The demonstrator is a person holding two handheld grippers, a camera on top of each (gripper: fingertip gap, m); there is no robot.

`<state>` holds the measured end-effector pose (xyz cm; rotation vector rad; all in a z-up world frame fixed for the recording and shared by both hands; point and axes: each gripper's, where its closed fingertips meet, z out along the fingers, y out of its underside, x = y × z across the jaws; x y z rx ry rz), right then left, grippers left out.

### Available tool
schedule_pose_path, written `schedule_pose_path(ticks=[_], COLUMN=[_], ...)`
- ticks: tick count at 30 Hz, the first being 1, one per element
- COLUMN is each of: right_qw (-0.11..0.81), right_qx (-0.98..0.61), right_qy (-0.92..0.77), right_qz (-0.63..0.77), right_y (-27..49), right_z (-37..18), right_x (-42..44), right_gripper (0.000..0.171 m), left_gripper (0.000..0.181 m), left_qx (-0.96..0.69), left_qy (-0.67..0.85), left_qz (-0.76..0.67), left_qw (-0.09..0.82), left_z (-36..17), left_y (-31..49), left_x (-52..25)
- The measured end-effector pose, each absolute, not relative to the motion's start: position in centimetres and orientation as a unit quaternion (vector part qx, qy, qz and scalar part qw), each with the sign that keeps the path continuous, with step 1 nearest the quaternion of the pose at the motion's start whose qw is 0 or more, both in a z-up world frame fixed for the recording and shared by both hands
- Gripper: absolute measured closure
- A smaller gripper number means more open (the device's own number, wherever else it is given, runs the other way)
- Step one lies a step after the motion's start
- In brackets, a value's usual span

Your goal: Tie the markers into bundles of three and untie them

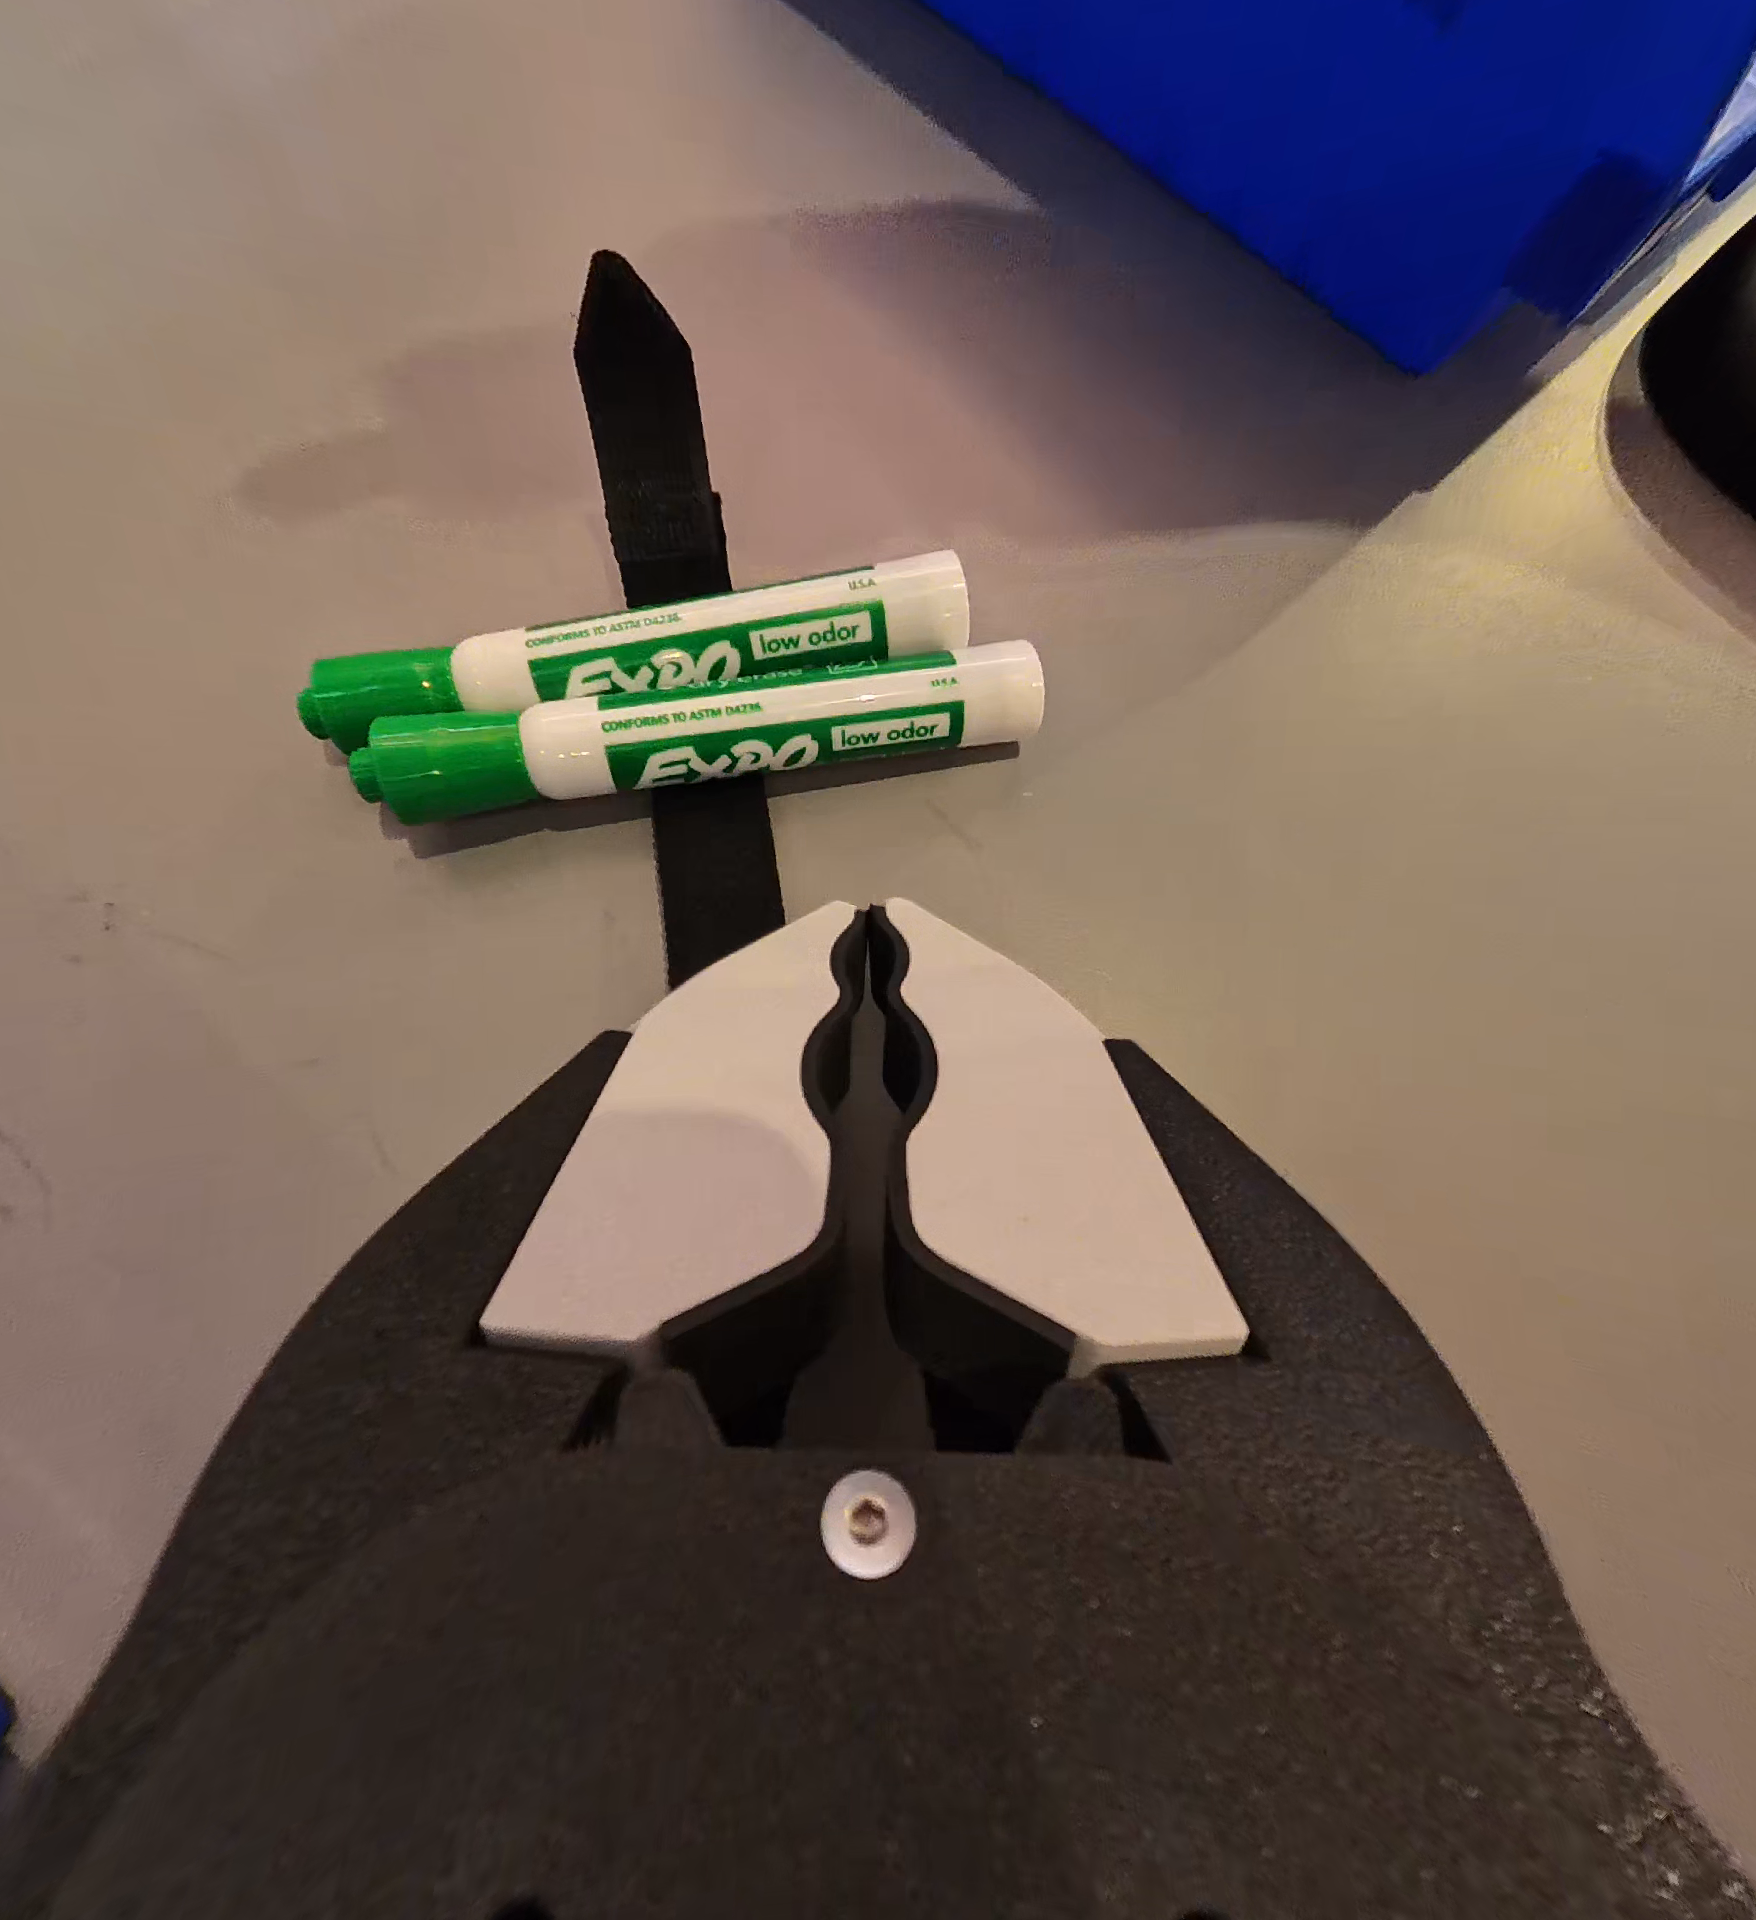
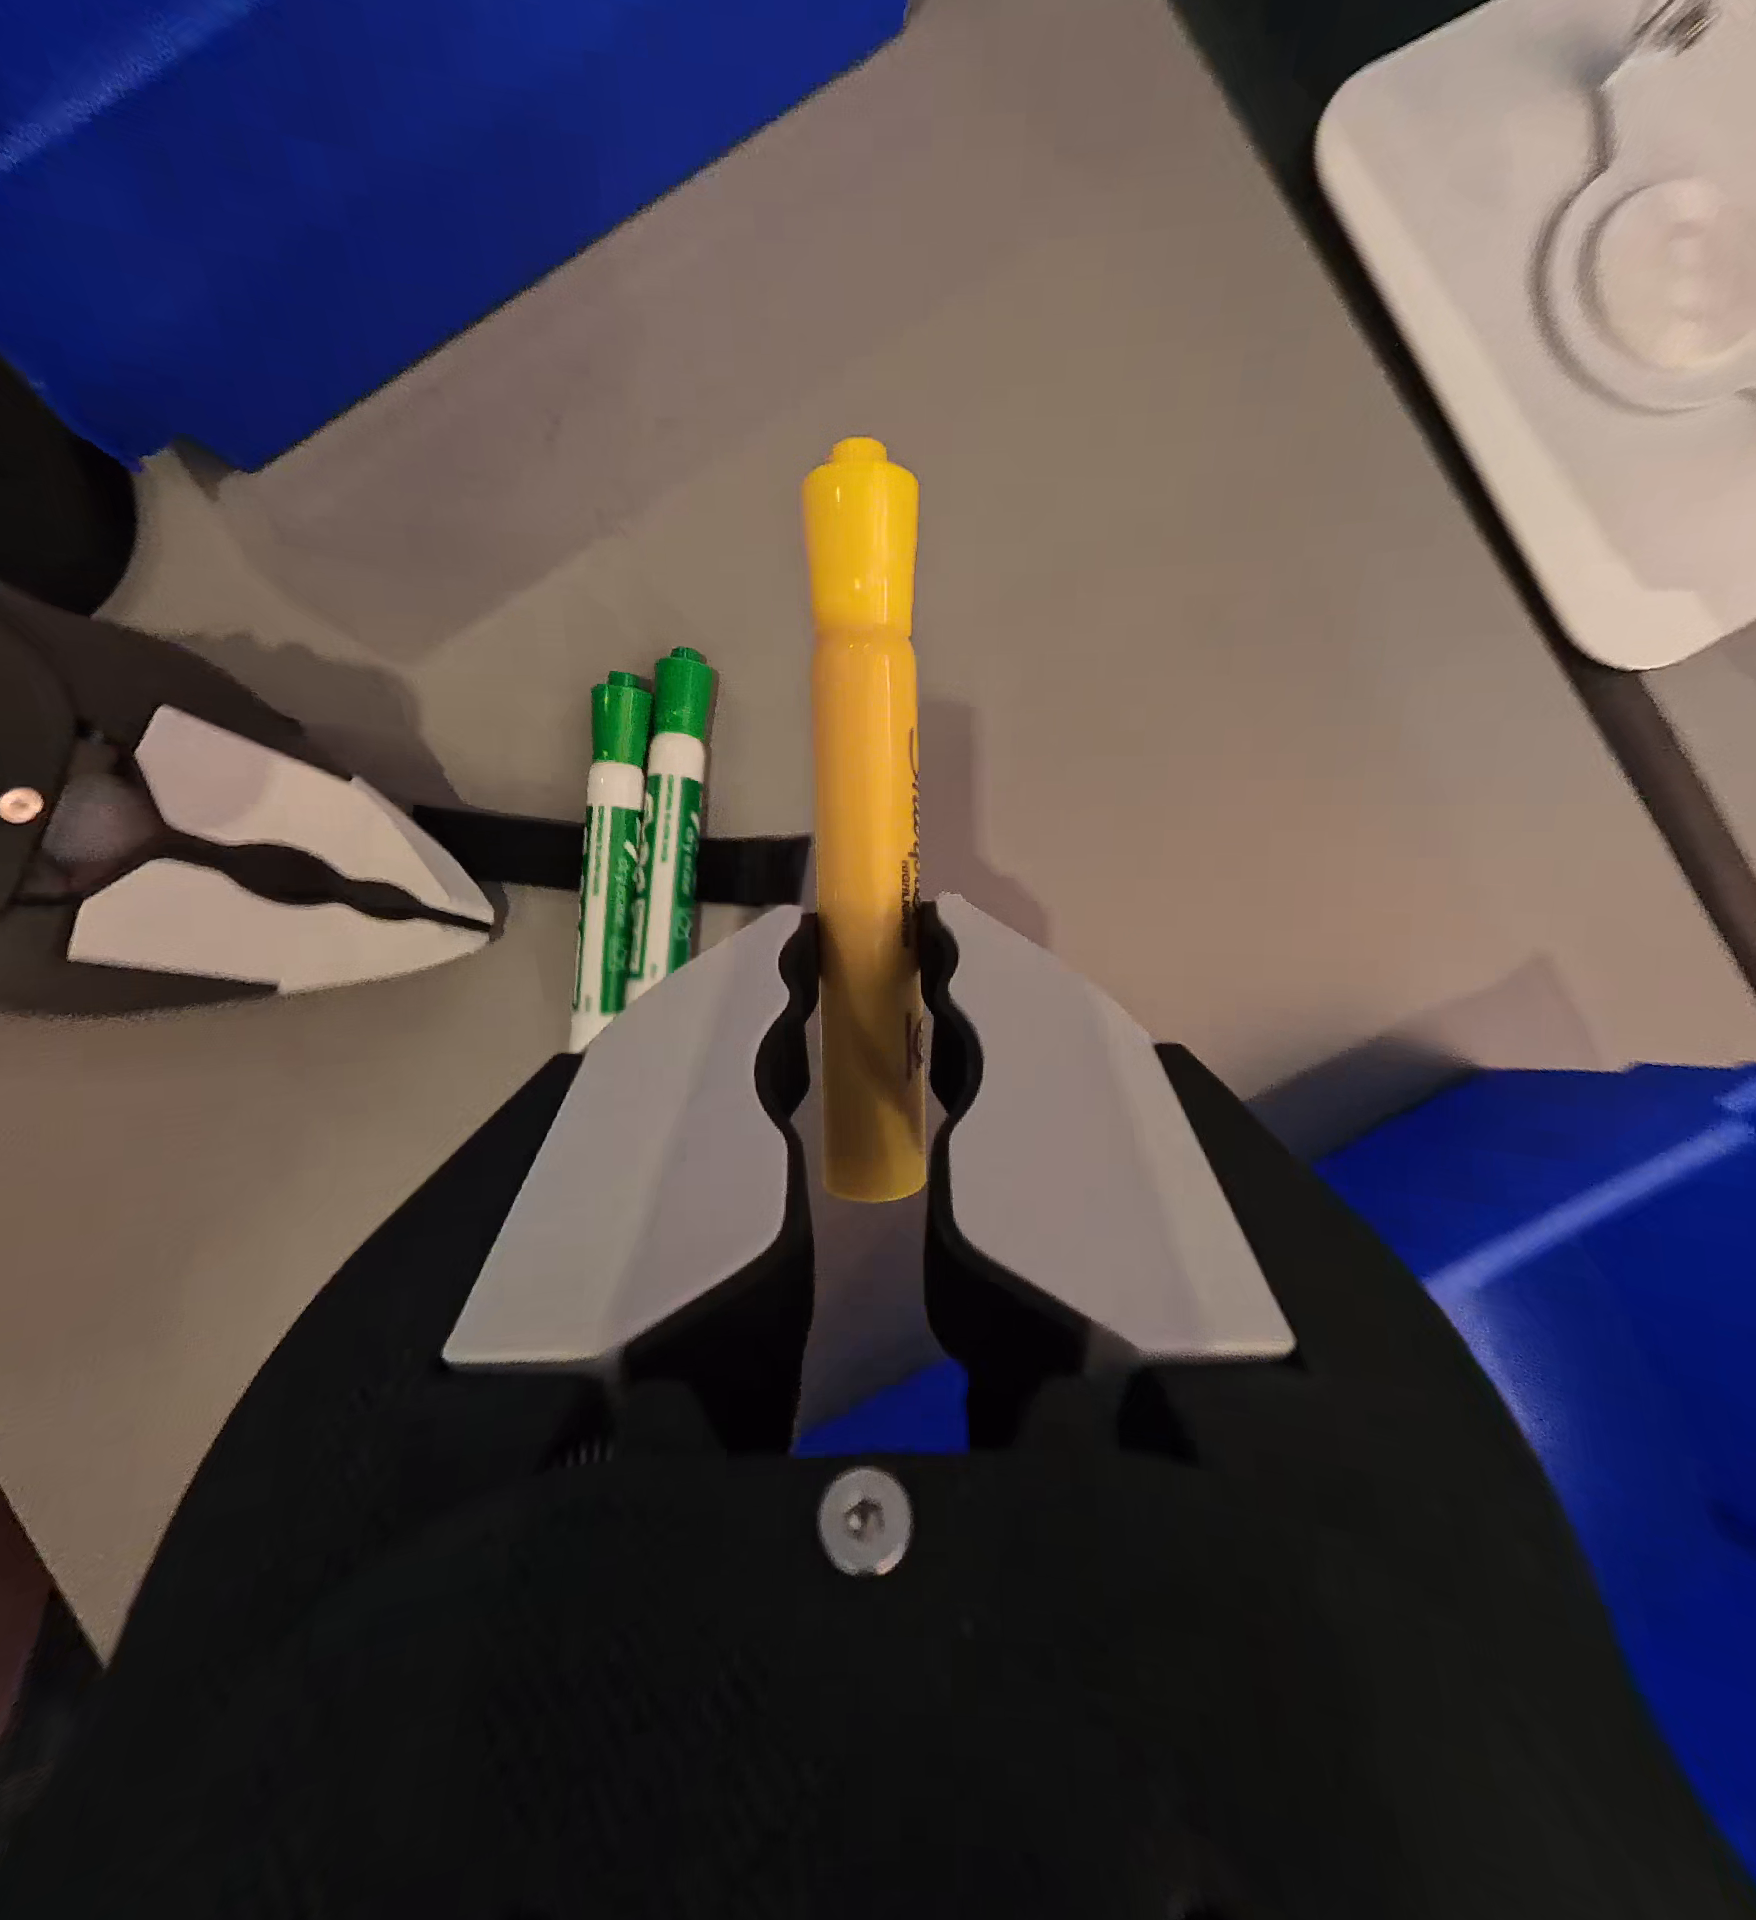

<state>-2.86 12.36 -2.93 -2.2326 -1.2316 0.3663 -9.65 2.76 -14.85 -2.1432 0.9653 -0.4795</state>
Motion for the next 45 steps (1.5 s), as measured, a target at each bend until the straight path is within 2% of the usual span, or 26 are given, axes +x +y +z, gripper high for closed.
schedule_pose_path(ticks=[6,12,17,22,26,27,28,31,34,36,40,42,45], right_qw=[0.299,0.185,0.103,0.047,0.075,0.092,0.108,0.186,0.269,0.293,0.248,0.243,0.257], right_qx=[-0.812,-0.839,-0.806,-0.774,-0.761,-0.761,-0.763,-0.762,-0.735,-0.711,-0.752,-0.765,-0.778], right_qy=[-0.488,-0.511,-0.581,-0.626,-0.636,-0.633,-0.628,-0.617,-0.622,-0.635,-0.596,-0.566,-0.560], right_qz=[0.115,0.015,-0.049,-0.083,-0.103,-0.108,-0.108,-0.071,0.028,0.071,0.128,0.186,0.123], right_y=[13.9,18.1,20.4,21.4,22.1,22.4,22.4,21.6,18.3,15.4,10.1,7.6,8.3], right_z=[1.0,-4.2,-10.3,-14.1,-14.4,-13.8,-13.1,-8.5,-2.5,-0.5,-3.0,-4.6,-8.0], right_x=[7.7,18.9,21.1,22.0,22.6,22.7,22.7,20.4,13.3,7.7,-0.8,-4.6,-6.5], right_gripper=[0.152,0.152,0.152,0.151,0.149,0.139,0.135,0.136,0.141,0.141,0.141,0.149,0.156], left_gripper=[0.181,0.181,0.181,0.181,0.181,0.181,0.181,0.181,0.180,0.180,0.180,0.181,0.181], left_qx=[-0.832,-0.820,-0.811,-0.798,-0.790,-0.789,-0.788,-0.786,-0.787,-0.790,-0.797,-0.795,-0.792], left_qy=[0.375,0.379,0.386,0.392,0.390,0.389,0.388,0.379,0.363,0.351,0.324,0.320,0.318], left_qz=[-0.178,-0.181,-0.174,-0.170,-0.181,-0.181,-0.180,-0.181,-0.183,-0.186,-0.183,-0.180,-0.183], left_qw=[0.368,0.389,0.403,0.424,0.437,0.440,0.444,0.453,0.464,0.468,0.476,0.483,0.488], left_z=[-14.4,-12.7,-11.1,-9.0,-7.6,-7.4,-7.2,-6.8,-6.5,-6.6,-6.3,-6.0,-5.7], left_y=[2.5,2.0,1.6,1.3,1.0,0.9,0.9,0.7,0.8,0.9,0.9,0.7,0.5], left_x=[-9.8,-9.3,-8.8,-8.5,-8.3,-8.3,-8.5,-9.1,-10.2,-10.9,-12.4,-13.1,-13.8])
